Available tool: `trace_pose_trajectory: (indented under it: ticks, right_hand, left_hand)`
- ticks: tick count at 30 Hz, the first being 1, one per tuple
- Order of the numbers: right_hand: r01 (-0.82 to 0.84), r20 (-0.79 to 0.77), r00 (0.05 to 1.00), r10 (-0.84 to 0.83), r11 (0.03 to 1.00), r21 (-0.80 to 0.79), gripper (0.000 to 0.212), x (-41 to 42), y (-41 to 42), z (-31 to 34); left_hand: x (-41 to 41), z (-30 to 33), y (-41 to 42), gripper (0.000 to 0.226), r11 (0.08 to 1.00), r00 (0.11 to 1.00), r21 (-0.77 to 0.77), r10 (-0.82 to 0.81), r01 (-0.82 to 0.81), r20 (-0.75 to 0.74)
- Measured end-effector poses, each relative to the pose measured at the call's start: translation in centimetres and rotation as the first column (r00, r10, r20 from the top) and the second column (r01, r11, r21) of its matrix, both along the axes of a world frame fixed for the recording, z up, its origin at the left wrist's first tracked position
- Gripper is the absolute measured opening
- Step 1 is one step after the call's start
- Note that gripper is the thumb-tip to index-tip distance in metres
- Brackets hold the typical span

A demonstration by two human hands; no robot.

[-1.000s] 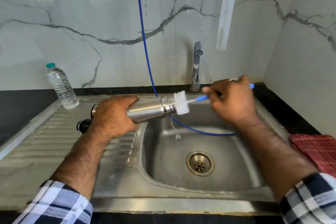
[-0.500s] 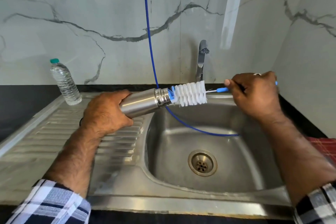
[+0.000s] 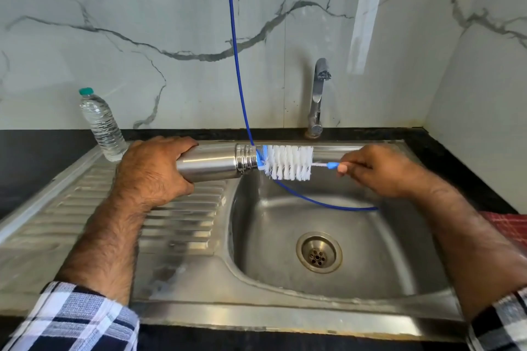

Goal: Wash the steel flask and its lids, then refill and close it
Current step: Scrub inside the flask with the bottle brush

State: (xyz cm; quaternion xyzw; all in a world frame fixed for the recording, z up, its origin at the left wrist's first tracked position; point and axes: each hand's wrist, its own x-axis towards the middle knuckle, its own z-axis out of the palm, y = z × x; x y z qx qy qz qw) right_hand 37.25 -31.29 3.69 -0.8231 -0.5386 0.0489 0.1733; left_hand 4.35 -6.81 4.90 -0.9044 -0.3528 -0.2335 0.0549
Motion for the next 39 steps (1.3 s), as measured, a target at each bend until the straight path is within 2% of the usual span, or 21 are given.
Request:
trace_pose_trajectory:
  ticks: [2, 6, 12, 13, 14, 15, 17, 19, 20, 23, 25, 27, 29, 31, 32, 33, 34, 35, 36, 37, 39]
  right_hand:
    - [0.017, 0.019, 1.0, -0.021, 0.981, 0.195, 0.014, 0.9, -0.5, 0.5]
    - [0.006, 0.089, 0.995, -0.05, 0.896, 0.443, 0.017, 1.2, -0.9, 0.6]
    - [-0.211, 0.471, 0.87, -0.146, 0.753, 0.623, 0.019, 1.3, -0.7, 1.1]
    - [-0.202, 0.439, 0.891, -0.116, 0.766, 0.611, 0.017, 1.3, -0.8, 1.2]
    - [-0.152, 0.313, 0.949, -0.037, 0.817, 0.557, 0.015, 1.2, -1.0, 1.1]
    - [-0.094, 0.107, 0.993, 0.053, 0.899, 0.427, 0.019, 1.2, -1.1, 0.9]
    - [-0.067, -0.27, 0.96, 0.075, 0.997, 0.038, 0.046, 0.8, -1.2, 0.7]
    - [-0.139, -0.423, 0.905, 0.034, 0.966, -0.218, 0.054, 0.6, -1.4, 0.4]
    - [-0.178, -0.418, 0.906, 0.066, 0.955, -0.235, 0.049, 0.7, -1.3, 0.3]
    - [-0.087, -0.168, 0.982, 0.081, 0.996, -0.026, 0.021, 1.3, -0.7, 0.2]
    - [-0.017, 0.066, 0.998, 0.002, 0.972, 0.234, 0.021, 1.2, -0.1, -0.1]
    - [-0.114, 0.333, 0.941, -0.052, 0.88, 0.462, 0.021, 1.2, 0.1, -0.7]
    - [-0.198, 0.553, 0.817, -0.163, 0.822, 0.534, 0.023, 1.1, -0.1, -1.0]
    - [-0.22, 0.636, 0.731, -0.246, 0.797, 0.562, 0.022, 1.0, -0.3, -0.8]
    - [-0.211, 0.628, 0.739, -0.246, 0.8, 0.562, 0.02, 1.0, -0.3, -0.8]
    - [-0.178, 0.566, 0.803, -0.189, 0.829, 0.53, 0.017, 1.0, -0.4, -0.7]
    - [-0.119, 0.414, 0.906, -0.085, 0.888, 0.444, 0.015, 1.1, -0.5, -0.6]
    - [-0.066, 0.181, 0.983, 0.013, 0.955, 0.29, 0.02, 1.1, -0.5, -0.3]
    - [-0.055, -0.081, 0.995, 0.064, 0.993, 0.109, 0.029, 0.9, -0.5, -0.1]
    - [-0.087, -0.304, 0.95, 0.072, 0.996, -0.037, 0.037, 0.4, -0.4, -0.3]
    - [-0.163, -0.567, 0.823, 0.029, 0.968, -0.188, 0.049, -0.3, -0.2, -1.0]
  left_hand:
    - [0.0, 0.0, -0.1, 0.088, 0.999, 0.999, -0.026, -0.021, 0.022, 0.032]
    - [0.1, 0.0, -0.1, 0.09, 0.998, 0.997, -0.052, -0.03, 0.033, 0.069]
    - [-0.1, -0.1, 0.2, 0.092, 0.996, 0.994, -0.093, -0.004, 0.014, 0.105]
    - [-0.2, -0.1, 0.2, 0.091, 0.997, 0.994, -0.076, -0.006, 0.014, 0.106]
    - [-0.2, -0.1, 0.2, 0.091, 0.999, 0.995, -0.044, -0.013, 0.018, 0.098]
    - [-0.3, -0.2, 0.3, 0.091, 1.0, 0.997, 0.001, -0.021, 0.021, 0.081]
    - [-0.2, -0.3, 0.6, 0.092, 0.997, 0.998, 0.065, -0.032, 0.03, 0.045]
    - [-0.4, -0.3, 1.1, 0.091, 0.996, 0.999, 0.087, -0.04, 0.037, 0.028]
    - [-0.6, -0.3, 1.2, 0.09, 0.996, 0.999, 0.086, -0.039, 0.037, 0.025]
    - [-1.1, -0.2, 1.2, 0.09, 0.998, 0.998, 0.053, -0.034, 0.031, 0.059]
    - [-1.1, -0.1, 1.0, 0.089, 0.999, 0.996, 0.023, -0.032, 0.03, 0.081]
    - [-0.8, -0.2, 1.0, 0.09, 0.999, 0.994, -0.028, -0.026, 0.029, 0.107]
    - [-0.7, -0.2, 1.0, 0.091, 0.998, 0.992, -0.057, -0.022, 0.029, 0.122]
    - [-0.8, -0.2, 1.1, 0.091, 0.997, 0.991, -0.066, -0.019, 0.028, 0.133]
    - [-0.9, -0.3, 1.2, 0.092, 0.998, 0.991, -0.048, -0.022, 0.028, 0.135]
    - [-1.0, -0.2, 1.4, 0.092, 0.999, 0.991, -0.018, -0.028, 0.031, 0.134]
    - [-1.1, -0.3, 1.5, 0.092, 0.999, 0.991, 0.013, -0.041, 0.04, 0.128]
    - [-1.1, -0.5, 1.7, 0.092, 0.998, 0.991, 0.038, -0.057, 0.053, 0.121]
    - [-1.1, -0.6, 1.8, 0.093, 0.996, 0.991, 0.059, -0.073, 0.067, 0.111]
    - [-1.0, -0.6, 1.9, 0.094, 0.994, 0.991, 0.072, -0.083, 0.076, 0.101]
    - [-0.9, -0.7, 2.3, 0.095, 0.992, 0.992, 0.093, -0.093, 0.086, 0.081]
